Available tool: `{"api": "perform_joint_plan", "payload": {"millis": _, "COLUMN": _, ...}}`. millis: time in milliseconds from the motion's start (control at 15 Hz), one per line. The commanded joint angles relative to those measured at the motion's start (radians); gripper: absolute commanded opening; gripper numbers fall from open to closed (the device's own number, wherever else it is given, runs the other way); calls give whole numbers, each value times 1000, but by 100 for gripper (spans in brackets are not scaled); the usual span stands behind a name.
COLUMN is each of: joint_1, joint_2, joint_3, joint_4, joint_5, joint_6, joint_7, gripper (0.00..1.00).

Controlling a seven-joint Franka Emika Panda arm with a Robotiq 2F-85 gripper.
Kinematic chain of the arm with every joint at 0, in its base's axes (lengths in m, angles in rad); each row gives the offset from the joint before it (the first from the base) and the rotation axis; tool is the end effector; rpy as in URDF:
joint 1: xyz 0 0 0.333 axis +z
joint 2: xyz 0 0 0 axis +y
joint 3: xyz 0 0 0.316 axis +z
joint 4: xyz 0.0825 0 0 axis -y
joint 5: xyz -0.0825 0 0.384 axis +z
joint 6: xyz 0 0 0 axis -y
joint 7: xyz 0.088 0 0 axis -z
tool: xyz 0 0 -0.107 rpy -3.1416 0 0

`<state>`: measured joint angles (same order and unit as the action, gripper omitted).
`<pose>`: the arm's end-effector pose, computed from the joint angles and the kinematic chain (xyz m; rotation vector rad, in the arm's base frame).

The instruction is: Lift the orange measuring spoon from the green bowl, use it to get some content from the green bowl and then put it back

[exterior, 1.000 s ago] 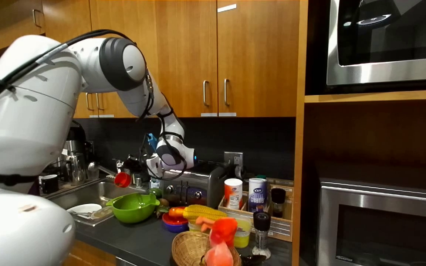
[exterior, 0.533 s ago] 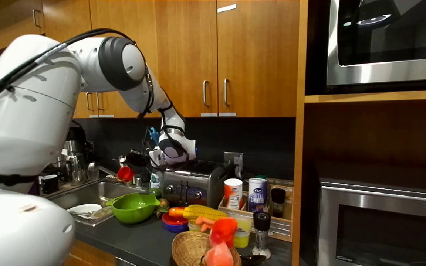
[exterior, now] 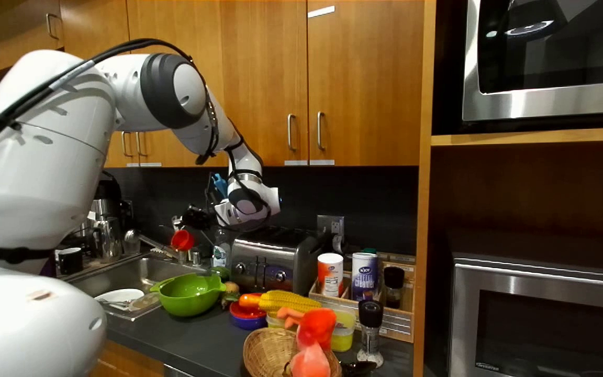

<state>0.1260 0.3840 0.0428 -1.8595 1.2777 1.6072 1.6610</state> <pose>0.5752 0.1967 0.3415 -1.1997 1.9172 1.7335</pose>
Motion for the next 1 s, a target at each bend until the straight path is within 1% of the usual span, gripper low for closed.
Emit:
{"api": "perform_joint_plan", "payload": {"millis": 0, "joint_1": 15, "joint_2": 24, "joint_3": 4, "joint_4": 48, "joint_5": -24, "joint_6": 26, "joint_7": 22, "gripper": 1}}
{"api": "perform_joint_plan", "payload": {"millis": 400, "joint_1": 52, "joint_2": 72, "joint_3": 17, "joint_4": 76, "joint_5": -22, "joint_6": 115, "joint_7": 0, "gripper": 1}}
{"api": "perform_joint_plan", "payload": {"millis": 667, "joint_1": 75, "joint_2": 71, "joint_3": 24, "joint_4": 39, "joint_5": -21, "joint_6": 196, "joint_7": -36, "gripper": 1}}
{"api": "perform_joint_plan", "payload": {"millis": 933, "joint_1": 95, "joint_2": 74, "joint_3": 29, "joint_4": 7, "joint_5": -27, "joint_6": 286, "joint_7": -116, "gripper": 1}}
